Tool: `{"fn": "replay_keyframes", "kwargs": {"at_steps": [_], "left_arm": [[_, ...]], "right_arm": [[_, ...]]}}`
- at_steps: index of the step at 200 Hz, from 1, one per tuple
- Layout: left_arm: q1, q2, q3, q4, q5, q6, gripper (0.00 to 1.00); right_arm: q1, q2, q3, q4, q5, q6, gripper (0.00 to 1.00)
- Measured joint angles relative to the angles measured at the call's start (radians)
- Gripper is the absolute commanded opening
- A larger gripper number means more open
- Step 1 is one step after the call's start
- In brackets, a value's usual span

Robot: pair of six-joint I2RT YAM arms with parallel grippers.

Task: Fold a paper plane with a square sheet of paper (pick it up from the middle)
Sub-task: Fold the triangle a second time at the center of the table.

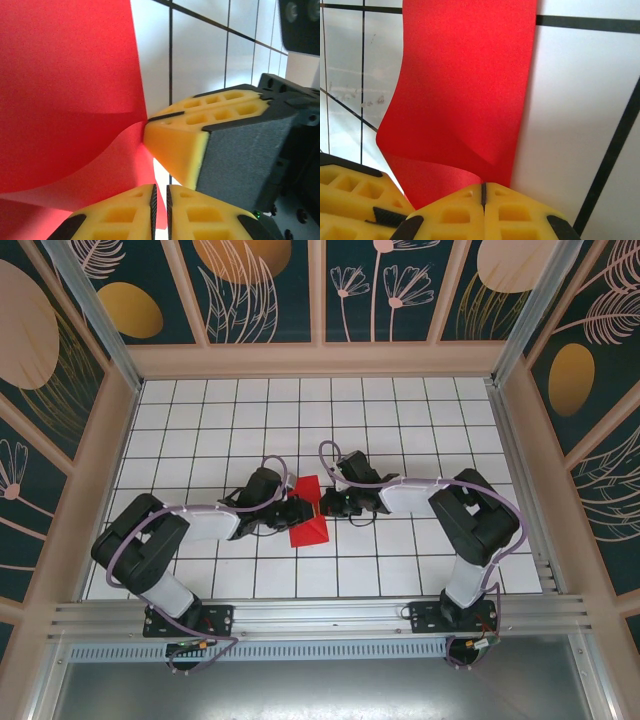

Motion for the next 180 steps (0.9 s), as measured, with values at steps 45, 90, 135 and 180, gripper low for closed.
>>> {"fn": "replay_keyframes", "kwargs": {"at_steps": [45,90,135,180], "left_arm": [[0.0,0.017,0.0,0.001,0.0,0.0,0.17],[0.0,0.023,0.0,0.003,0.0,0.0,0.17],[0.0,0.032,0.0,0.003,0.0,0.0,0.17],[0.0,0.034,0.0,0.004,0.0,0.0,0.17]], "right_arm": [[0.0,0.002,0.005,-0.003,0.004,-0.004,0.03],[0.0,0.017,0.01,-0.011,0.008,-0.018,0.03],[0.0,0.021,0.018,-0.018,0.015,-0.019,0.03],[0.0,0.021,0.02,-0.022,0.03,-0.019,0.03]]}}
